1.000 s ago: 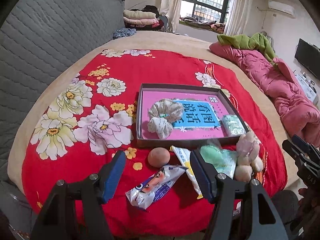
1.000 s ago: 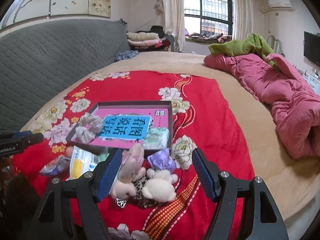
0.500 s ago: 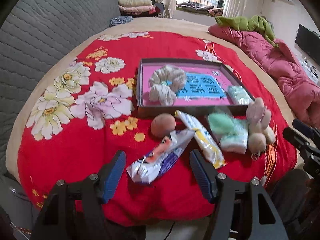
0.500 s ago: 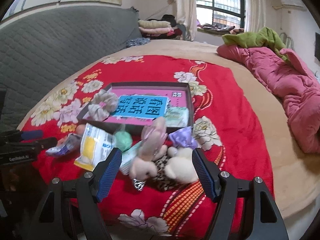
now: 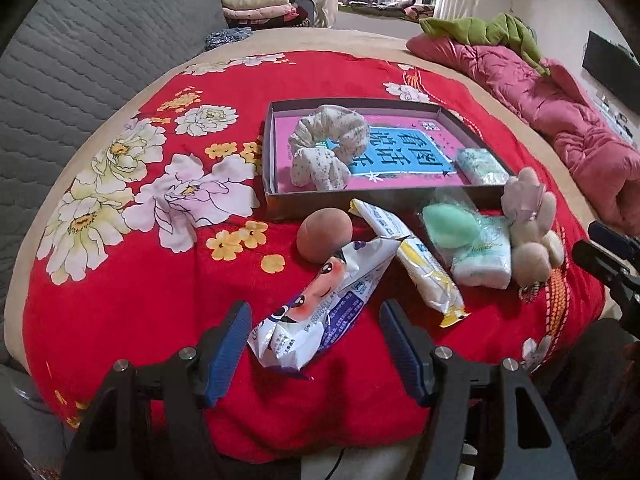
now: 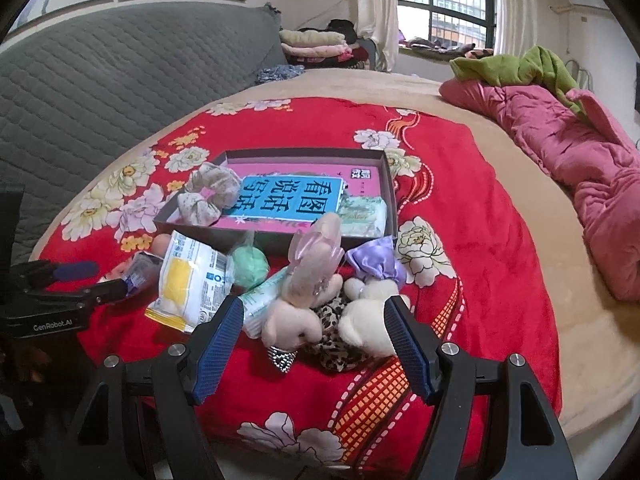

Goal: Organize soft objects
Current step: 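Grasp the blue-white snack bag with left tool while right tool grasps pink plush bunny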

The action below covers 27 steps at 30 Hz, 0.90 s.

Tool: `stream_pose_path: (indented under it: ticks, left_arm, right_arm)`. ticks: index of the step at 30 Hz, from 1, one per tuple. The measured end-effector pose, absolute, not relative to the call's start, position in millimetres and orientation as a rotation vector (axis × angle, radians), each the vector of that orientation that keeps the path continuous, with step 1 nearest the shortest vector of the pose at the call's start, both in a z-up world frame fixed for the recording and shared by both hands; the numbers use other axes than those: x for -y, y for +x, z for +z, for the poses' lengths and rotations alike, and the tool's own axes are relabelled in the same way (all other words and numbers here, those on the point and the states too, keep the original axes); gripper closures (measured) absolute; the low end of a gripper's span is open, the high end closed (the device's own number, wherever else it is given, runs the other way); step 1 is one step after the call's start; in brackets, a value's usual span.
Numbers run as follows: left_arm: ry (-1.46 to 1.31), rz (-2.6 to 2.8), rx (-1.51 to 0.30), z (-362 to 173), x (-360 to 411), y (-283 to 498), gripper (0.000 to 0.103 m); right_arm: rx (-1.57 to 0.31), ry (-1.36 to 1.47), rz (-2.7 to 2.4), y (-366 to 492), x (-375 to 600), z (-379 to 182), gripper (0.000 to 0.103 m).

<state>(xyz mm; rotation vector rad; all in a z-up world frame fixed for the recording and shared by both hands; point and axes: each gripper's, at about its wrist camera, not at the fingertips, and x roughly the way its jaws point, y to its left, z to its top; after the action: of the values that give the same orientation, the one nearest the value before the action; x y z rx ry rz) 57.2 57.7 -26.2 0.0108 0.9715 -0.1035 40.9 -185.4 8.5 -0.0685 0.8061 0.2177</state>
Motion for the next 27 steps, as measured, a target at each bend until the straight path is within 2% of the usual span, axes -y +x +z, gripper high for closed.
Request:
stream_pose_path:
  ticks: [22,24,27]
  left_arm:
    - [-0.011,-0.118,-1.019,-54.5,-59.7,78.8,0.037]
    - [0.002,-0.119,-1.017,-56.0,-58.1,79.4,0.037]
    - [0.002,-0.120,-1.018,-57.5,-57.7,81.2,0.037]
  right_arm:
    - [-0.851,-0.060,0.152,88.7,174.3,-27.2,0.029]
    - [-0.850,-0.057,0.151,90.6,175.1,-29.0,0.033]
    - [-0.839,-0.046,0.161,92.7,177.0,-28.8,0.046]
